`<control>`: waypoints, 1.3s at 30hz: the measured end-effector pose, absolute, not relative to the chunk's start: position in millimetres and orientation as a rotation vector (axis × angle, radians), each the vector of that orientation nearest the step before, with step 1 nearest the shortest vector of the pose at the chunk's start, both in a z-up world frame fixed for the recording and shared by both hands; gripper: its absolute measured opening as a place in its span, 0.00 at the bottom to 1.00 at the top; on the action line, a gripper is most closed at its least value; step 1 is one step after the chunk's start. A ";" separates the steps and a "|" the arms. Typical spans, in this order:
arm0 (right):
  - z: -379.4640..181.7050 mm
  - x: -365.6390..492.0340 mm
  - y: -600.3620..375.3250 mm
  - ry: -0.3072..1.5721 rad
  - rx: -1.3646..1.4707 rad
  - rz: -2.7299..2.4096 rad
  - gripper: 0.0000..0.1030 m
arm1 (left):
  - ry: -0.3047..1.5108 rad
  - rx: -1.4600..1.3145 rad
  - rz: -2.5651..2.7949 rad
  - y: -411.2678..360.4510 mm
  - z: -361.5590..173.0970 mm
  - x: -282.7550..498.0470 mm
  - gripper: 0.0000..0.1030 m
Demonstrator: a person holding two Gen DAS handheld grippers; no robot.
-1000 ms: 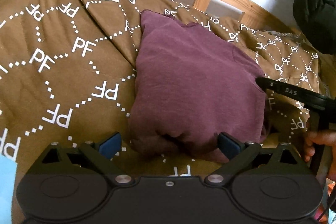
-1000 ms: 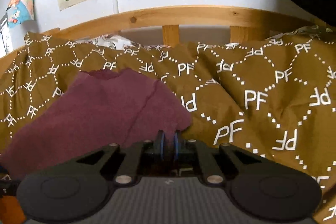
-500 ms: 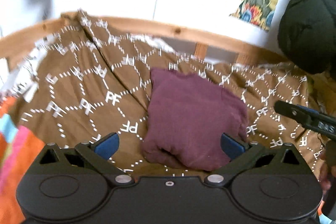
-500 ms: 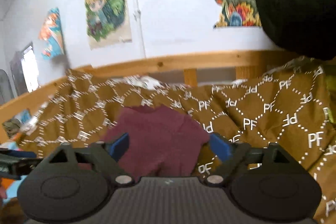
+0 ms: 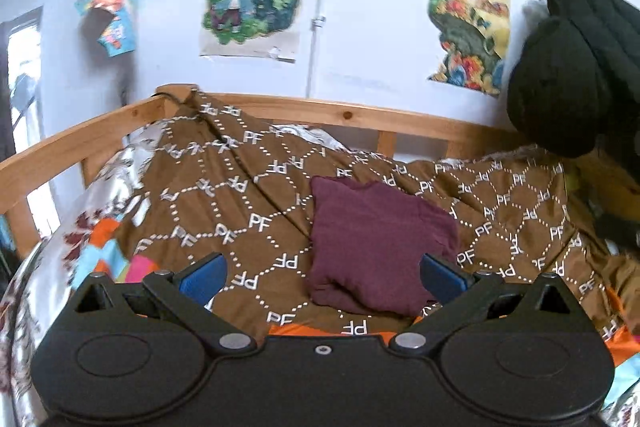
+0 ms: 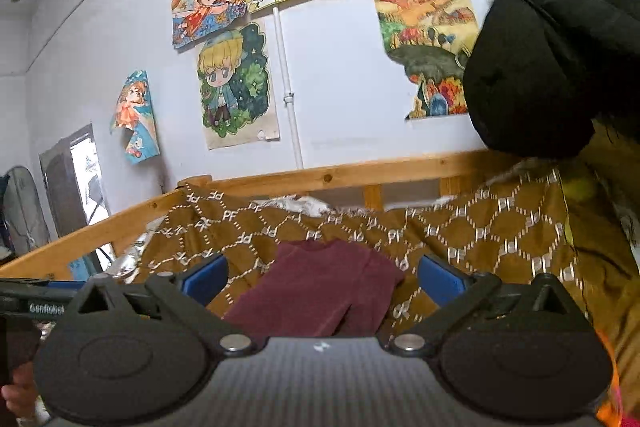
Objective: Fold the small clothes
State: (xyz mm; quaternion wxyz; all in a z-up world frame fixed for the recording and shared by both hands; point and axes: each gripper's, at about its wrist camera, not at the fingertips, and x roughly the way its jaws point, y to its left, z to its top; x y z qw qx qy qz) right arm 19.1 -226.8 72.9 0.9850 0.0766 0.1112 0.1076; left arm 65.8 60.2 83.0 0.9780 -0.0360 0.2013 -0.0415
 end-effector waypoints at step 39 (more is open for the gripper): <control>1.4 -23.1 -223.4 0.318 0.139 0.121 1.00 | 0.481 0.067 -0.022 72.4 11.5 33.0 0.99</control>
